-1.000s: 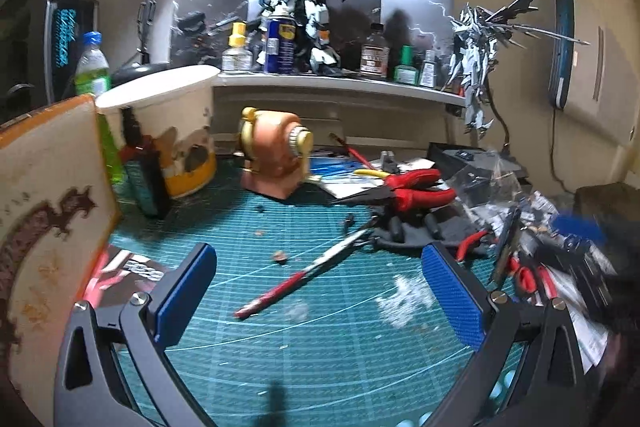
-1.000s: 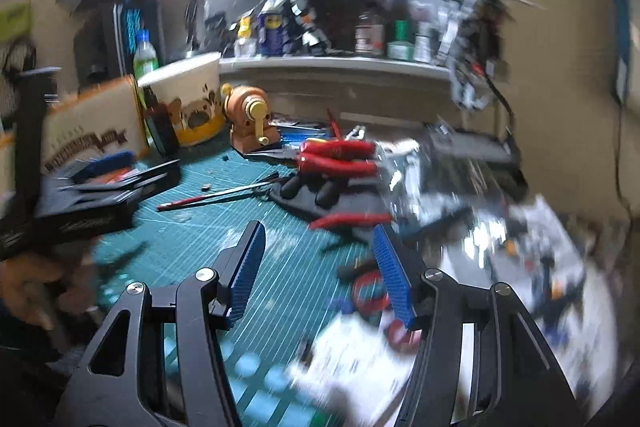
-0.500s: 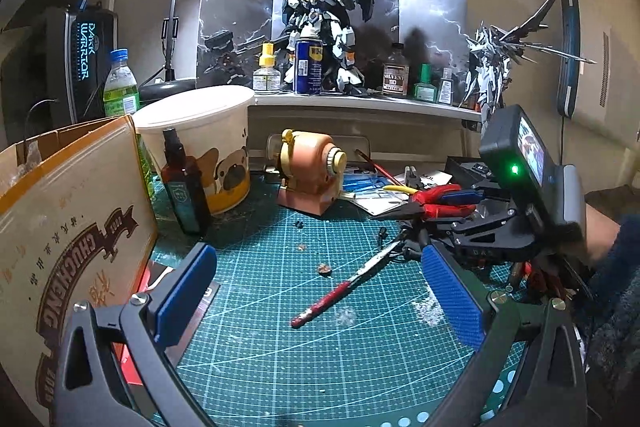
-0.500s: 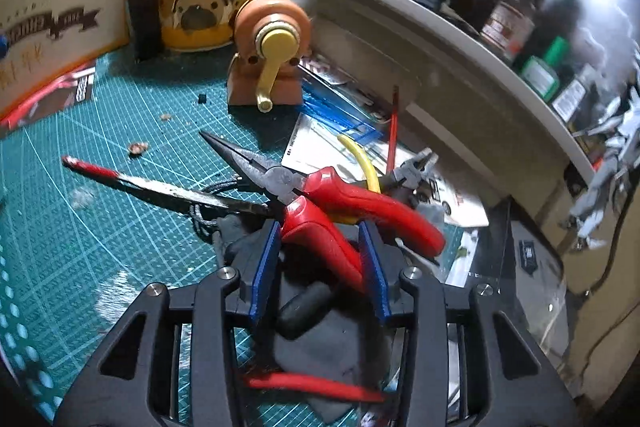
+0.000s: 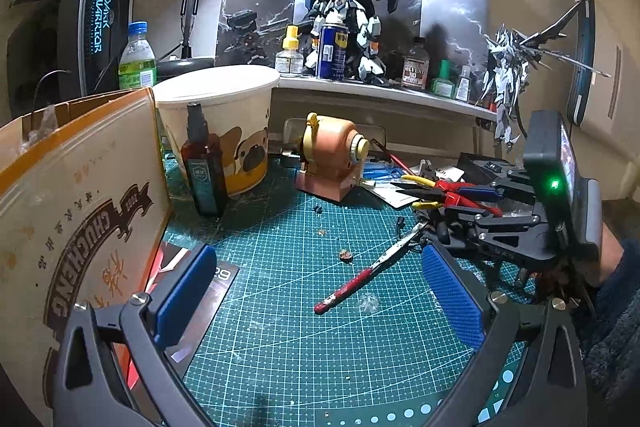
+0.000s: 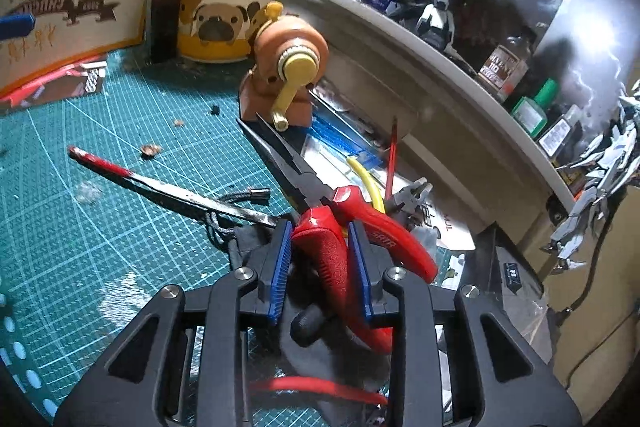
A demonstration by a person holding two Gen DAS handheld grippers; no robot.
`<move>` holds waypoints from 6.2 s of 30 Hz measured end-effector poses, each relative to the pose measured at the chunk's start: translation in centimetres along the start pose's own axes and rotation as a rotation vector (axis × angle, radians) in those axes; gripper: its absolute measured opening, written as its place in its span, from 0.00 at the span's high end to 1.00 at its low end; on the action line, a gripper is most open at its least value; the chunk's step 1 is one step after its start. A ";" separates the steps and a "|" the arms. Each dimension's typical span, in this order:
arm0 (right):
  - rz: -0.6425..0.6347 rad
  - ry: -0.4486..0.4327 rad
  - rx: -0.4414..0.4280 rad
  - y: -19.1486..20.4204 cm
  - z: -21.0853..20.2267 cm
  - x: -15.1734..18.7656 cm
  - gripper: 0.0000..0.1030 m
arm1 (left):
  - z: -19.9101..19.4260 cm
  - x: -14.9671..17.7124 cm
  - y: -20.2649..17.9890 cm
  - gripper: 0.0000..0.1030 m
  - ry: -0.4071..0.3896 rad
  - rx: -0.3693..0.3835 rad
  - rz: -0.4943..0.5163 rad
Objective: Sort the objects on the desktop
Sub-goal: 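Lift the red-handled pliers with the right tool toward the left tool, then set the pliers down on the mat and open the right tool, then grasp the red-handled pliers on the mat with the left tool, then carry the pliers with the left tool over the box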
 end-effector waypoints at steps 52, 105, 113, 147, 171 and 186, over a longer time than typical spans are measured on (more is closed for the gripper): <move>0.410 -0.042 -0.330 7.9 -10.4 -0.2 0.85 | -7.0 2.0 2.4 0.00 0.012 0.047 0.017; 0.716 -0.101 -0.194 8.5 -20.3 15.3 0.51 | -1.9 13.4 -11.7 0.50 -0.254 -0.699 -0.214; 0.720 -0.121 -0.208 8.4 -20.6 15.2 0.51 | -1.9 13.4 -10.2 0.78 -0.295 -0.707 -0.218; 0.713 -0.202 -0.246 8.8 -20.6 12.0 0.51 | -8.2 -0.8 -5.3 0.84 -0.107 -0.102 0.131; 0.686 -0.234 -0.386 11.5 -16.7 7.8 0.50 | -19.1 -17.7 18.4 0.84 -0.153 -0.405 -0.030; 0.673 -0.187 -0.408 12.2 -13.5 6.1 0.50 | -10.3 -13.5 26.9 0.84 0.089 -0.473 -0.221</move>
Point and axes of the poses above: each gripper's, at about its wrist camera, not at the fingertips, and z roughly the way its jaws point, y to its left, x to its underside, the point moved 4 cm from there along z, roughly the way its jaws point, and after that the axes turned 3 degrees about -z, right-handed, at the moved point
